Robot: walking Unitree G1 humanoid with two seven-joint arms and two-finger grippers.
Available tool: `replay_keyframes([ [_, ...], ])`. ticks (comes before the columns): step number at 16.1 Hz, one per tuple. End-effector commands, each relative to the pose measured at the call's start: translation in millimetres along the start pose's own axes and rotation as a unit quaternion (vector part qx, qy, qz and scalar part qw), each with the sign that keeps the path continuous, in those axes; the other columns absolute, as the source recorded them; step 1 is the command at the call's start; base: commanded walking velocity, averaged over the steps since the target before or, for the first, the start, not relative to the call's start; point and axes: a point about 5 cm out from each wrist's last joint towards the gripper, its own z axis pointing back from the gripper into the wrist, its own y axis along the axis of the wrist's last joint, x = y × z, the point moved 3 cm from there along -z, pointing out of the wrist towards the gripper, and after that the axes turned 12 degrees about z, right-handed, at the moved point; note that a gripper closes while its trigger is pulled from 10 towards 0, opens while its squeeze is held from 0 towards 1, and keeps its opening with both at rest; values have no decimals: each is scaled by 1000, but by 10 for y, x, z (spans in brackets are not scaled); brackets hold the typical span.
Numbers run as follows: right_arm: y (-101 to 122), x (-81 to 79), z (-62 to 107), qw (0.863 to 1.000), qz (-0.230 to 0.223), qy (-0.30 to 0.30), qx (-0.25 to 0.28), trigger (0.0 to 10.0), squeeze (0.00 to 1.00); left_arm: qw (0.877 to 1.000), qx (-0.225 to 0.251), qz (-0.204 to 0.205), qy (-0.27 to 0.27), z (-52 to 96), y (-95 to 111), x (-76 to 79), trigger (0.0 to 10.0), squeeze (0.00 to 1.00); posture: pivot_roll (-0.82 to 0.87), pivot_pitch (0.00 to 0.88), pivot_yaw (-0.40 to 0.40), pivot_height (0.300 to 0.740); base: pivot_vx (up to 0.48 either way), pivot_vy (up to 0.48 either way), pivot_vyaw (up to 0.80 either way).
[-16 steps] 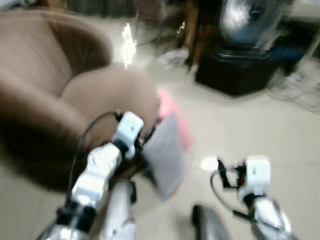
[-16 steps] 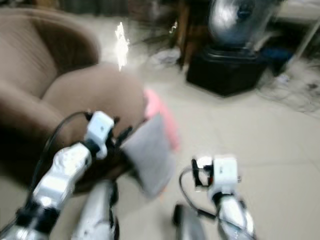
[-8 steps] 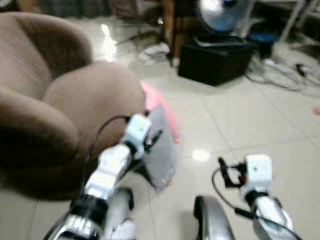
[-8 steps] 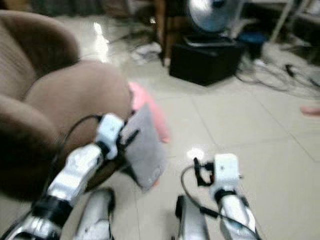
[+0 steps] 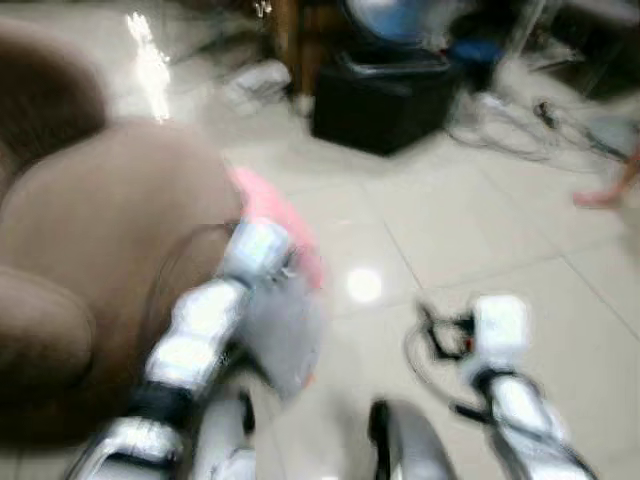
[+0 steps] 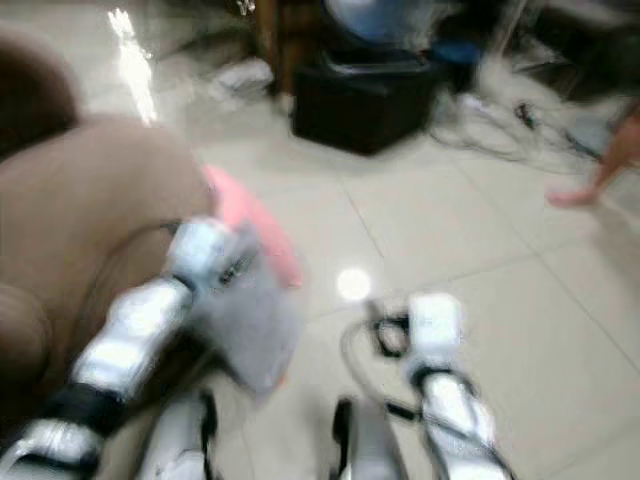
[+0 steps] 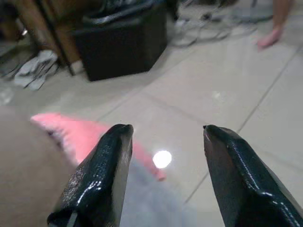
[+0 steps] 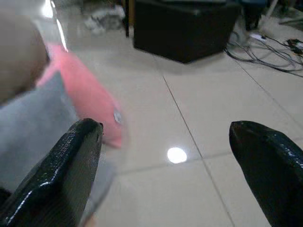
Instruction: Move the pillow to the sofa from floor
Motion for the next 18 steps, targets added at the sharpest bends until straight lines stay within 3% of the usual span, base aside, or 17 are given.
replay_keyframes([
  [1, -143, 138, 64, 999, 18, -19, -29, 10000, 0, 999, 10, -2, -36, -101, 49, 253, 10000, 0, -65, 77, -19, 565, 360, 0, 0],
  [7, -146, 138, 60, 999, 19, -21, -28, 10000, 0, 999, 10, -9, -40, -147, 55, 267, 10000, 0, -67, 65, -12, 565, 355, 0, 0],
  [11, -145, 83, 28, 999, 19, -3, -26, 10000, 0, 1000, -23, -16, 0, -147, -61, 111, 10000, 0, -60, 59, -15, 565, 166, 0, 0],
  [14, -162, -74, 26, 996, 59, 60, -31, 10000, 0, 992, -100, -68, 27, -79, -345, -100, 10000, 0, -61, 76, -26, 565, 0, 0, 671],
  [18, -218, -114, 47, 992, 74, 89, -44, 10000, 0, 981, -169, -86, 29, -82, -538, -166, 10000, 0, -59, 91, -44, 565, 0, 0, 800],
])
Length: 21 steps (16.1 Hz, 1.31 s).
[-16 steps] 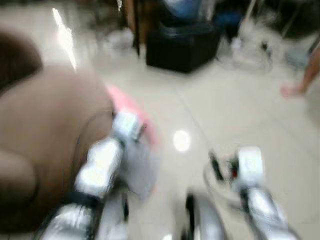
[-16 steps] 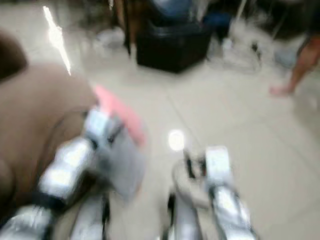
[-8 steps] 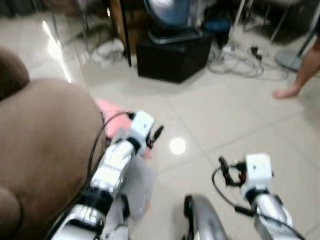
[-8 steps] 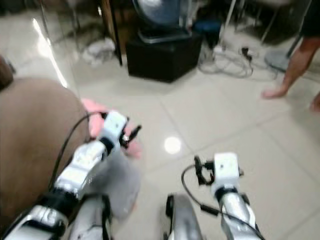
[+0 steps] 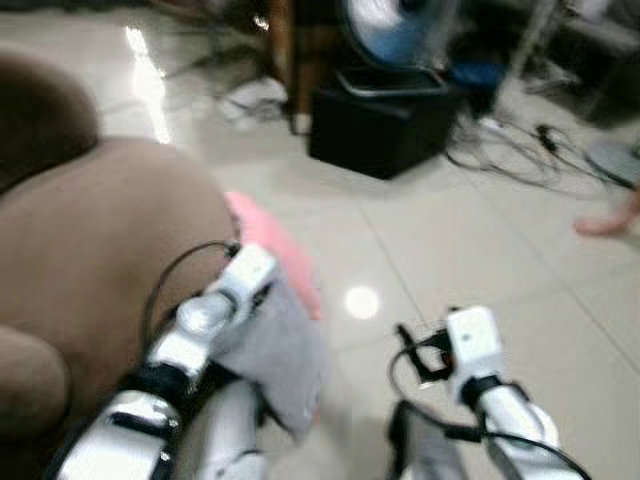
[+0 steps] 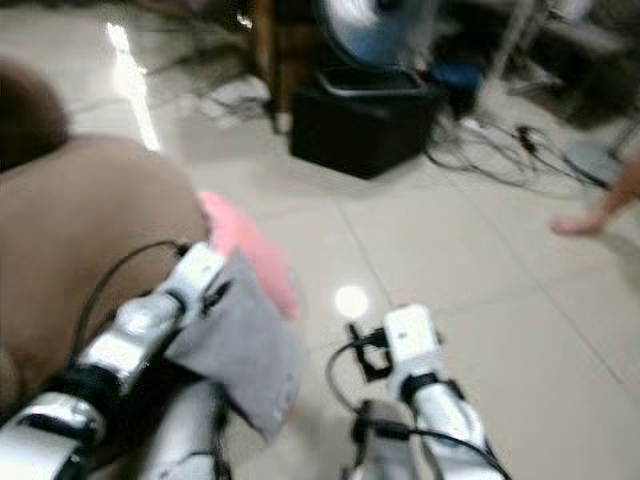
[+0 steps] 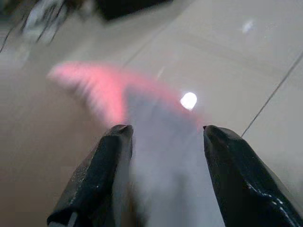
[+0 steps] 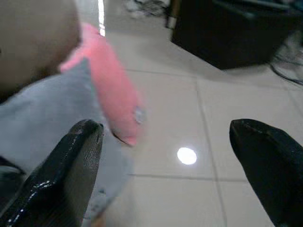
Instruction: Move the pillow to the sofa from floor
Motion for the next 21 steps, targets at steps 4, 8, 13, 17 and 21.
replay_keyframes([
  [4, -124, 26, 86, 999, 7, 13, -32, 10000, 0, 998, -36, 56, -19, -138, 27, 221, 10000, 0, -84, 111, -39, 565, 0, 0, 0],
  [8, -157, -28, 191, 999, 29, 24, -38, 10000, 0, 996, -57, 65, -19, -183, -12, 340, 10000, 1000, -130, 155, -14, 565, 0, 0, 0],
  [13, -131, -34, 305, 999, 22, 21, -39, 10000, 0, 997, -40, 59, 32, -205, 79, 241, 10000, 1000, -171, 197, -6, 525, 0, 0, 0],
  [17, -96, -45, 372, 998, 33, 31, -40, 10000, 0, 995, -30, 79, 44, -236, 153, 289, 10000, 0, -179, 238, -44, 515, 0, 0, 0],
  [21, -19, -104, 392, 998, 33, 37, -30, 10000, 0, 995, -30, 42, 83, -211, 105, 192, 10000, 0, -191, 285, -53, 515, 0, 0, 0],
])
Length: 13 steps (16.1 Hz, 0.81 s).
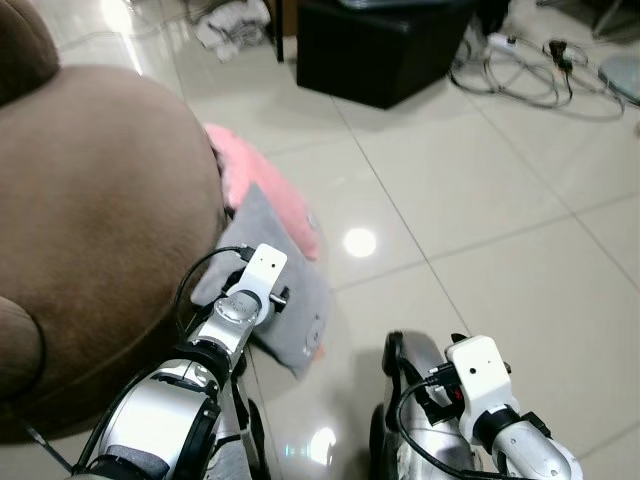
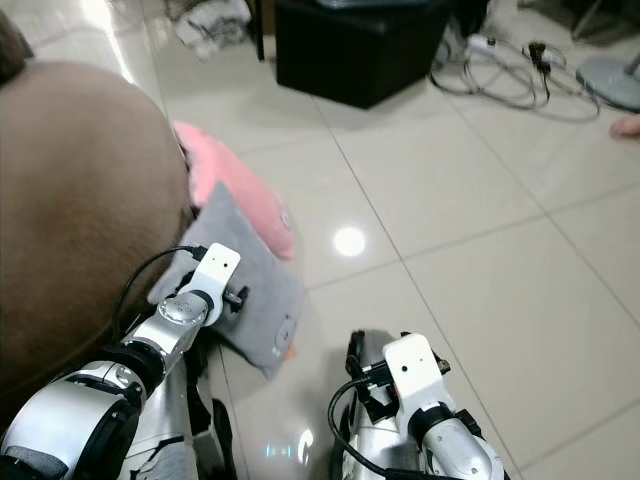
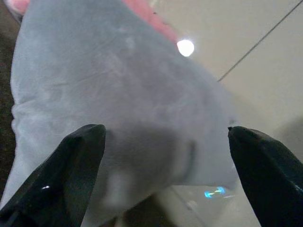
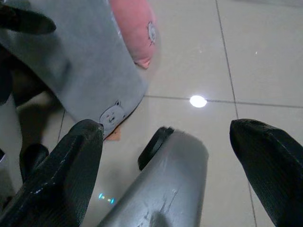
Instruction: Move the pillow to the sofa from floor
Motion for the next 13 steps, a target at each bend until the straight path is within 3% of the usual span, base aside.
replay_keyframes([
  [1, 82, -14, 36, 1000, 5, -1, 11, 10000, 0, 1000, 8, -17, 21, 2, 8, -57, 10000, 0, -201, 295, -48, 515, 0, 0, 0],
  [5, 252, -27, 161, 1000, 12, 0, 28, 10000, 0, 992, 61, -37, 107, 30, 193, -354, 10000, 0, -245, 348, -37, 515, 0, 0, 0],
  [8, 297, 16, 199, 999, 21, -2, 28, 10000, 0, 983, 56, -84, 154, 55, 195, -511, 10000, 0, -273, 363, -39, 515, 0, 0, 0],
  [13, 403, 37, 294, 999, 27, -2, 30, 10000, 0, 977, 39, -109, 177, 69, 167, -606, 10000, 0, -327, 373, -52, 515, 0, 0, 0],
])
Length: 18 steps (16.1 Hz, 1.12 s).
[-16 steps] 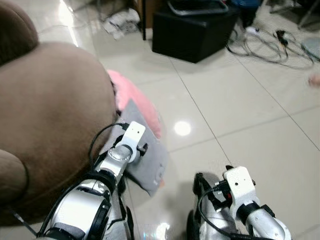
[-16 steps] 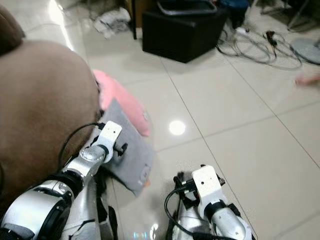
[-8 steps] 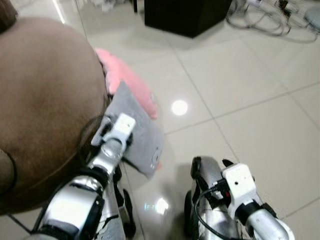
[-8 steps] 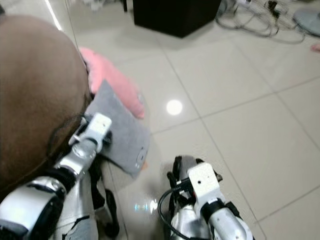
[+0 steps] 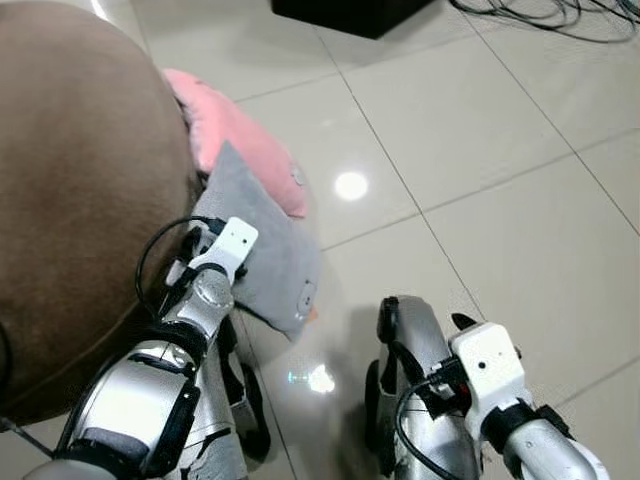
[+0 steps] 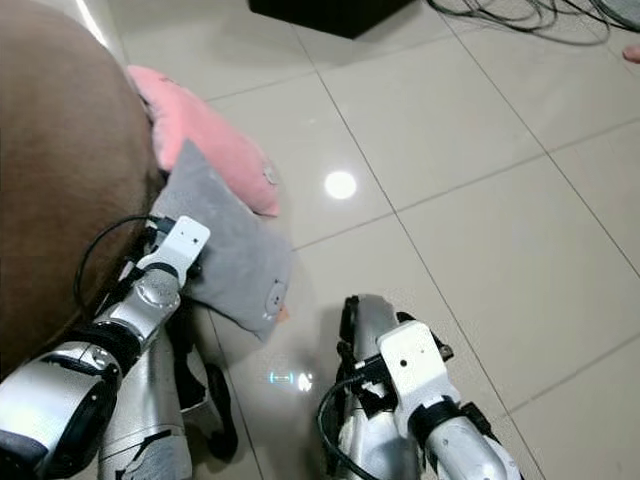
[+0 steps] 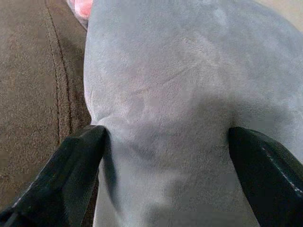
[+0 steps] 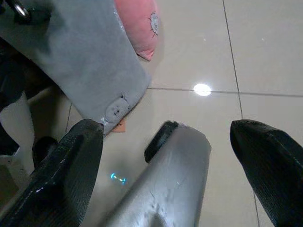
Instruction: Move the pillow to the sofa from floor
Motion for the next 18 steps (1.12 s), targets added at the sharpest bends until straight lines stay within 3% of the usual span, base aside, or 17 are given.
replay_keyframes([
  [1, -15, -10, 59, 1000, 0, 4, -9, 10000, 0, 1000, -20, -11, 6, 22, -118, 7, 10000, 0, -335, 371, -56, 515, 0, 0, 0],
  [3, 15, -28, 114, 1000, 1, 8, -12, 10000, 0, 999, -26, -7, 23, 18, -131, -41, 10000, 0, -354, 370, -65, 515, 0, 0, 0],
  [4, 18, -30, 118, 1000, 1, 10, -13, 10000, 0, 999, -26, -7, 24, 18, -134, -47, 9216, 0, -358, 371, -69, 515, 0, 0, 0],
  [5, 24, -35, 131, 1000, 3, 14, -15, 10000, 0, 999, -29, -12, 28, 18, -146, -62, 4118, 0, -363, 374, -74, 515, 0, 0, 0],
  [6, 25, -32, 132, 1000, 2, 15, -16, 10000, 0, 999, -35, -10, 22, 19, -162, -53, 0, 0, -364, 376, -74, 515, 0, 0, 0],
  [10, 121, -24, 123, 1000, -19, 21, 12, 10000, 0, 999, -36, -7, 8, 14, -153, -40, 0, 0, -357, 384, -79, 515, 0, 0, 0],
  [18, 280, -8, 99, 997, -16, 35, 65, 10000, 0, 999, -31, -4, 14, -7, -109, -99, 0, 0, -344, 384, -78, 515, 0, 0, 0],
])
